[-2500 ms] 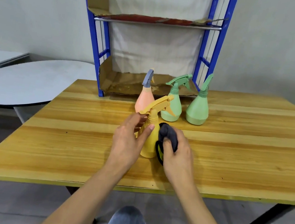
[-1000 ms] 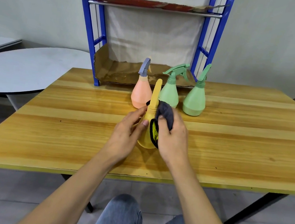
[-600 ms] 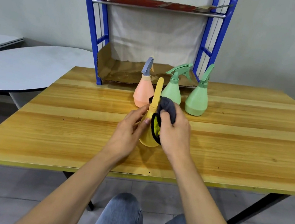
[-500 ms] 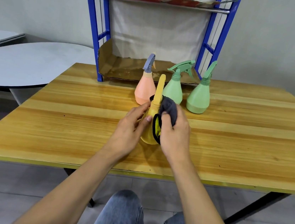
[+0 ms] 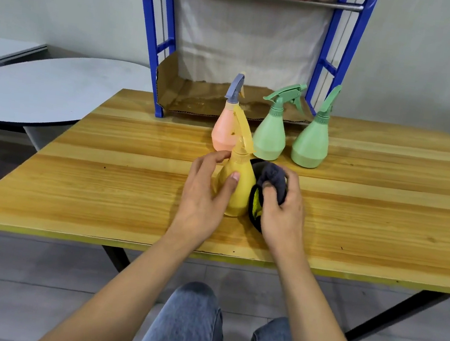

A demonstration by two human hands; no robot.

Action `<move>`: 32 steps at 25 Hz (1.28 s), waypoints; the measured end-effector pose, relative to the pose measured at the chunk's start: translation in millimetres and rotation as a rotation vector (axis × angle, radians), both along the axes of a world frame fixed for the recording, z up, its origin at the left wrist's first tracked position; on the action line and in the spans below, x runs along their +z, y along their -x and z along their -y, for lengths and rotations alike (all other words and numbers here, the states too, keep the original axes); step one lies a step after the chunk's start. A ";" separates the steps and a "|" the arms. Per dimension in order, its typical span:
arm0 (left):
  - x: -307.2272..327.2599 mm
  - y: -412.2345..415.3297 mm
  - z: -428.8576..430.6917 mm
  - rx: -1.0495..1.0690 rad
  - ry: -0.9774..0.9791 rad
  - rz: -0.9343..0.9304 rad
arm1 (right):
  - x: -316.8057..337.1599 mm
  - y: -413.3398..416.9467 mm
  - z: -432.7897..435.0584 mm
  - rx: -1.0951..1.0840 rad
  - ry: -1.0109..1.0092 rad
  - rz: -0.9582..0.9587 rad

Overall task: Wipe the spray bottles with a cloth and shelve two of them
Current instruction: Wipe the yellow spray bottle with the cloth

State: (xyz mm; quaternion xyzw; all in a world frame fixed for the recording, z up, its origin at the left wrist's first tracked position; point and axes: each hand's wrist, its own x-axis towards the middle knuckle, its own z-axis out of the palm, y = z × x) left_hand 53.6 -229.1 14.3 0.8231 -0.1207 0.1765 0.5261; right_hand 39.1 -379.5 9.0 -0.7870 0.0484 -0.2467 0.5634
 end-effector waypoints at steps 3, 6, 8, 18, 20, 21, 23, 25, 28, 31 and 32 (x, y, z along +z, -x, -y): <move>2.3 -8.3 12.0 -0.083 0.082 -0.039 | -0.4 1.4 3.9 -0.039 -0.075 0.044; 6.8 -13.3 20.8 -0.079 0.075 -0.040 | -0.6 3.1 4.7 -0.089 -0.180 0.074; 6.7 -15.0 23.5 -0.053 0.069 -0.053 | 0.7 4.1 5.0 -0.090 -0.186 0.065; 5.0 -10.4 -4.3 -0.148 0.075 -0.142 | 0.8 2.4 4.7 -0.071 -0.227 0.035; 1.8 -11.9 -15.3 -0.238 -0.020 -0.176 | 0.0 2.9 1.4 0.018 -0.147 0.006; 0.6 -13.4 -18.7 -0.252 -0.061 -0.179 | 0.0 4.0 -1.5 0.065 -0.082 -0.006; -1.6 -16.9 -21.2 -0.268 -0.097 -0.158 | 4.5 4.5 -5.4 0.092 0.013 0.006; -2.9 -16.9 -18.6 -0.277 -0.104 -0.122 | 19.4 2.2 -10.5 0.084 0.047 0.060; -3.9 -14.8 -11.6 -0.289 -0.053 -0.132 | 39.2 -6.9 -18.7 0.064 0.087 0.142; -4.9 -15.5 -7.2 -0.273 -0.094 -0.109 | 32.3 -8.4 -15.8 0.029 0.152 0.139; -4.3 -15.6 -6.6 -0.272 -0.134 -0.095 | 23.8 -8.8 -10.6 0.006 0.153 0.107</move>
